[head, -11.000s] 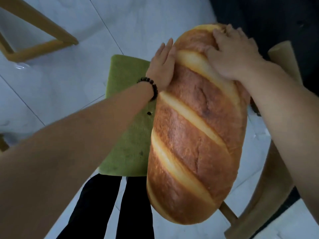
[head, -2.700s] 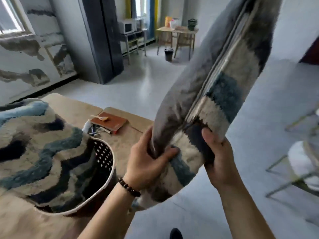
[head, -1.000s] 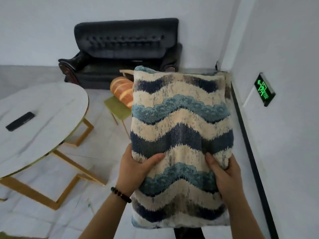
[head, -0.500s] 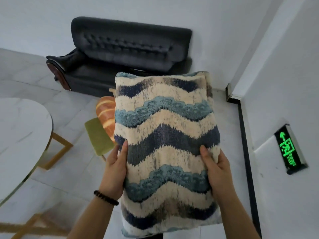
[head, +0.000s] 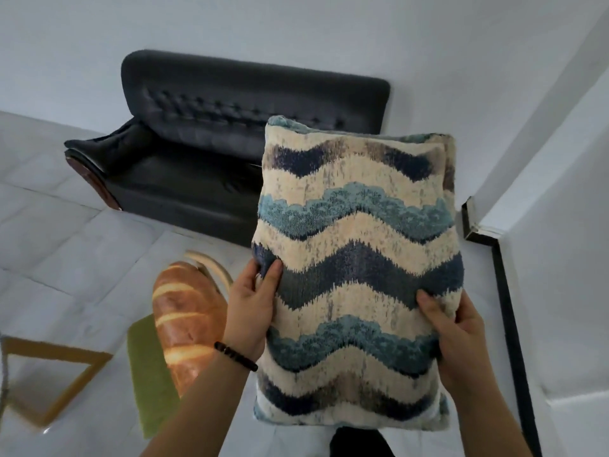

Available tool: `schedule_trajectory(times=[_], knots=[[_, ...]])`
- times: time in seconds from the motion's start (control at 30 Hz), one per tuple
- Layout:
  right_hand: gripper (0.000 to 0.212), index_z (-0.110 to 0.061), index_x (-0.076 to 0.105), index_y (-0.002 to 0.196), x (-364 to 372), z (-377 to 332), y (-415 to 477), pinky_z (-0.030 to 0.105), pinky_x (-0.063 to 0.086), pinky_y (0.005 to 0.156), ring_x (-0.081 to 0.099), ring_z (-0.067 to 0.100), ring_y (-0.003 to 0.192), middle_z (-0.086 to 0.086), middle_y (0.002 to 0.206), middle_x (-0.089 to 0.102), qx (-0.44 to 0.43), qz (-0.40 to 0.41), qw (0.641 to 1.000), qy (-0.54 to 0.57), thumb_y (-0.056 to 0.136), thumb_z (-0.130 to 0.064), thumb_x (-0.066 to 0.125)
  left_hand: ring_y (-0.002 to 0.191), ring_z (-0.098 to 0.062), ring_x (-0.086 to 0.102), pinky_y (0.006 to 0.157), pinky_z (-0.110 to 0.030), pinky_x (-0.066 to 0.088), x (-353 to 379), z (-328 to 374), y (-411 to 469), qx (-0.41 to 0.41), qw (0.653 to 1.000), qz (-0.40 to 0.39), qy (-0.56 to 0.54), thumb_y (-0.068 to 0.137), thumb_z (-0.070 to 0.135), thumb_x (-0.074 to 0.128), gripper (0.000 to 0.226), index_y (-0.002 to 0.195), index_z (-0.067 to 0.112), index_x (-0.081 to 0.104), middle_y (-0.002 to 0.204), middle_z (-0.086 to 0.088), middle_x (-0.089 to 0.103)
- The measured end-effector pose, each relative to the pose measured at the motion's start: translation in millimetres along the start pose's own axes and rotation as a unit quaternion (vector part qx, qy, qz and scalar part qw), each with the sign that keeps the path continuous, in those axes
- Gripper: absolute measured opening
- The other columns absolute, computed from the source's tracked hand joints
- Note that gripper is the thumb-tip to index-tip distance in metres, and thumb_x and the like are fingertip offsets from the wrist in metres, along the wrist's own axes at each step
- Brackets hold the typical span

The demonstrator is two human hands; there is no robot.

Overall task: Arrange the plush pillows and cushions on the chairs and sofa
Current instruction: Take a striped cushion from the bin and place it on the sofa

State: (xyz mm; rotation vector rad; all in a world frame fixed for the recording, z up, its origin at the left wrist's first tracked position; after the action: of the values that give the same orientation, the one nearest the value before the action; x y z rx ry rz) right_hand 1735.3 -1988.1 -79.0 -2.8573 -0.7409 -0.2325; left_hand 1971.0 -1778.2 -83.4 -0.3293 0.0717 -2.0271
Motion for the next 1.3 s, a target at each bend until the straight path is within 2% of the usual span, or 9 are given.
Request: schedule_trajectory(times=[0.1,0.27,0.5,0.67,0.87,0.97,1.03,1.1,1.3], knots=[[0.091,-0.029,0.067,0.117,30,12,101,0.027,0.062,0.073,0.075,0.011,0.093,-0.007,0.109,0.078,0.003,-0.013,1.0,-0.002,0.037,-0.062,0.095,0.096,-0.012,0.073,0.079,-0.023,0.059,19,3,91,0.018,0.999,0.018,0.038,0.1,0.008,0.056,0.023,0.12,0.009,0.067,0.109,-0.003,0.077],[0.035,-0.025,0.065,0.103,107,10,279,0.033,0.064,0.075,0.075,0.01,0.087,-0.008,0.094,0.078,0.007,-0.062,0.998,-0.031,0.08,-0.004,0.078,0.101,-0.024,0.072,0.085,-0.035,0.061,20,19,236,-0.001,0.992,0.117,0.043,0.099,0.008,0.059,0.021,0.118,0.005,0.068,0.114,-0.013,0.075],[0.035,-0.03,0.066,0.099,263,-18,448,0.037,0.059,0.084,0.072,0.016,0.098,-0.006,0.099,0.076,-0.04,-0.15,0.984,-0.085,0.081,-0.004,0.081,0.098,-0.016,0.066,0.071,-0.023,0.055,-13,51,383,-0.021,0.971,0.231,0.05,0.102,0.014,0.056,0.01,0.103,0.019,0.065,0.108,0.0,0.071],[0.032,-0.026,0.067,0.096,379,-6,526,0.025,0.058,0.079,0.071,0.009,0.089,-0.008,0.093,0.075,-0.077,-0.22,0.963,-0.136,0.081,-0.001,0.081,0.131,-0.028,0.049,0.096,-0.039,0.048,-59,54,485,-0.014,0.948,0.275,0.158,0.101,0.012,0.056,0.052,0.148,0.01,0.035,0.147,-0.014,0.045],[0.031,-0.023,0.068,0.087,516,42,612,0.023,0.053,0.069,0.063,0.003,0.075,-0.009,0.081,0.072,-0.097,-0.261,0.932,-0.232,0.078,0.003,0.081,0.152,-0.04,0.016,0.121,-0.06,0.021,-32,182,658,0.348,0.779,0.142,0.502,0.09,0.053,0.062,0.089,0.154,0.005,0.022,0.159,-0.026,0.019],[0.047,-0.035,0.065,0.083,572,67,654,0.014,0.049,0.068,0.061,-0.003,0.073,-0.025,0.079,0.068,-0.098,-0.254,0.915,-0.297,0.075,0.01,0.078,0.155,-0.039,0.004,0.12,-0.065,0.004,-14,177,765,0.36,0.659,0.002,0.661,0.082,0.078,0.051,0.096,0.156,0.021,0.027,0.164,-0.023,0.013],[0.048,-0.036,0.065,0.084,600,72,673,0.009,0.047,0.069,0.063,-0.004,0.077,-0.027,0.081,0.068,-0.096,-0.259,0.903,-0.331,0.074,0.009,0.078,0.15,-0.037,0.025,0.119,-0.06,0.0,-9,168,816,0.36,0.618,-0.08,0.694,0.081,0.079,0.05,0.083,0.145,0.025,0.047,0.156,-0.014,0.04],[0.039,-0.031,0.069,0.09,618,67,698,0.008,0.047,0.071,0.065,-0.003,0.083,-0.022,0.083,0.069,-0.109,-0.243,0.895,-0.359,0.075,0.003,0.082,0.115,-0.035,0.06,0.114,-0.049,0.013,-7,170,858,0.384,0.628,-0.111,0.668,0.085,0.064,0.051,0.052,0.109,0.021,0.067,0.113,-0.004,0.067],[0.042,-0.034,0.065,0.114,608,47,759,0.026,0.048,0.094,0.056,0.002,0.104,-0.018,0.11,0.059,-0.138,-0.175,0.838,-0.498,0.077,-0.033,0.085,0.079,-0.021,0.052,0.087,-0.033,0.022,21,167,919,0.358,0.723,-0.126,0.577,0.088,0.044,0.055,0.022,0.085,0.023,0.058,0.08,0.007,0.056]])
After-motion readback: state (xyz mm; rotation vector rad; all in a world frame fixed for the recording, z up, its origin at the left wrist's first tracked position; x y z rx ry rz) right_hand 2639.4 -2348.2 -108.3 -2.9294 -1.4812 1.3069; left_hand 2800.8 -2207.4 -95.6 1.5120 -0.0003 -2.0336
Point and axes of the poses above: each hand's wrist, its own y-axis towards the middle knuckle, its own x-axis out of the palm, z = x × y, the point moved 10 cm from there along y, towards the middle knuckle
